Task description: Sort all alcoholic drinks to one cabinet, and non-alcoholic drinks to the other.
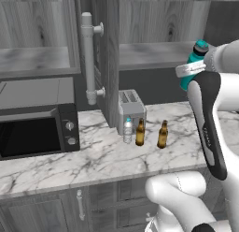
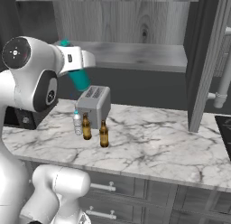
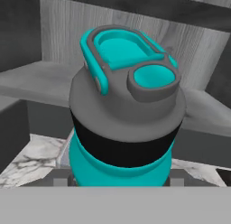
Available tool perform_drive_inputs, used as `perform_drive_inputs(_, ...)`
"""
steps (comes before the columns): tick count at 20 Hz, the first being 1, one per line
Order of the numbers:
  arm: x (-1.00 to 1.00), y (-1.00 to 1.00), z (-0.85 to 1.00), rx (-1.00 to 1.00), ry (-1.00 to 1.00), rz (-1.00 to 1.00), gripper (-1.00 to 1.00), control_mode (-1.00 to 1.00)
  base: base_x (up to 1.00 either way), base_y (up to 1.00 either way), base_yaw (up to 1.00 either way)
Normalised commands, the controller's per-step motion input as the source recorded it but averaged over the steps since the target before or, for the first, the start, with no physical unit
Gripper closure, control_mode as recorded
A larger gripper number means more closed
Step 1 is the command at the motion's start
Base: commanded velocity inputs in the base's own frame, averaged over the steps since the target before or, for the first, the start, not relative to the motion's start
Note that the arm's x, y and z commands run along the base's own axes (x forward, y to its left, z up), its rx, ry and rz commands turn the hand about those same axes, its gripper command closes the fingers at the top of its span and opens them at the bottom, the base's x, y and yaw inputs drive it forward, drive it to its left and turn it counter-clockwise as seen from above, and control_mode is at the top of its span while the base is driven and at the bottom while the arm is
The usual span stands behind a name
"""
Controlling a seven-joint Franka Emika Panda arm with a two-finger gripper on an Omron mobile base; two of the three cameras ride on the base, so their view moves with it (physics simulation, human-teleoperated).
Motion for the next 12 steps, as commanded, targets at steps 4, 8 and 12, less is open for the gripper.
perform_drive_inputs(4, 0.00, -0.22, 0.21, 0.00, -0.09, -0.03, 1.00, -1.00, 0.00, 0.00, 0.00)
perform_drive_inputs(8, 0.00, -0.23, 0.15, 0.00, -0.10, -0.02, 1.00, -1.00, 0.00, 0.00, 0.00)
perform_drive_inputs(12, 0.01, -0.23, 0.07, 0.00, -0.08, -0.02, 1.00, -1.00, 0.00, 0.00, 0.00)
